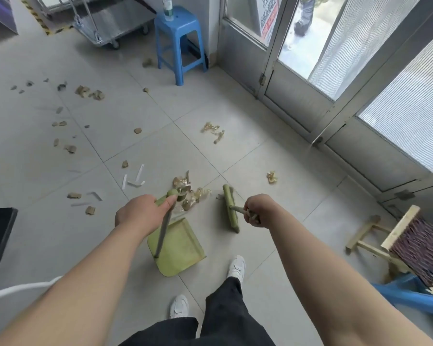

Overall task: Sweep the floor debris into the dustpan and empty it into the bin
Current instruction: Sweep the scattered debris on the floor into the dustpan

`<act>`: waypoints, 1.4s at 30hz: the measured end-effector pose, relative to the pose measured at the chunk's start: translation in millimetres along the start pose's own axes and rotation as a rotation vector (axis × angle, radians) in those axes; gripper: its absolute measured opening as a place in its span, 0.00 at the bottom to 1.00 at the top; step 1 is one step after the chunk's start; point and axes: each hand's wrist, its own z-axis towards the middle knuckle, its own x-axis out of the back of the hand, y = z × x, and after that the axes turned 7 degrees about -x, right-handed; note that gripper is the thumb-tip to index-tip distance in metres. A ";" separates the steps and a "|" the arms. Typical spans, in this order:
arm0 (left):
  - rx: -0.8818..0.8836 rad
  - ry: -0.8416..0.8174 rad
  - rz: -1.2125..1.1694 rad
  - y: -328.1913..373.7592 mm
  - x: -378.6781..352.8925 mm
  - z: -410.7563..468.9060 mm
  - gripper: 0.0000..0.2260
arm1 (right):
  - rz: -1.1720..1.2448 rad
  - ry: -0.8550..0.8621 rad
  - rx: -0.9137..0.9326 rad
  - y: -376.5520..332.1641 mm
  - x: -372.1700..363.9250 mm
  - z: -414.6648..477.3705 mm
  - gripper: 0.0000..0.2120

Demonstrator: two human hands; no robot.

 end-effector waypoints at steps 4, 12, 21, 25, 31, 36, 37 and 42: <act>0.039 0.016 0.008 31.3 7.9 22.6 0.32 | -0.016 -0.080 -0.002 -37.7 33.3 11.9 0.09; 0.052 0.005 -0.022 111.0 15.6 67.9 0.33 | 0.124 -0.056 -0.012 -50.1 164.4 39.0 0.10; -0.023 0.020 -0.077 185.9 27.4 110.0 0.32 | 0.199 0.183 0.014 -63.5 262.9 56.9 0.07; -0.046 0.047 -0.083 198.6 32.6 122.8 0.32 | 0.183 0.258 -0.018 -71.9 277.3 73.5 0.07; -0.064 0.064 -0.098 199.0 43.2 148.7 0.32 | 0.081 0.276 -0.052 -99.0 245.8 99.6 0.08; -0.049 0.033 -0.124 187.1 56.6 179.7 0.31 | -0.064 0.213 -0.001 -136.3 196.6 103.3 0.06; -0.048 0.023 -0.129 185.6 59.2 185.3 0.31 | -0.058 0.176 -0.011 -146.1 188.6 101.8 0.06; -0.041 0.007 -0.144 177.4 81.2 212.7 0.30 | -0.059 0.035 -0.053 -199.9 170.2 94.2 0.07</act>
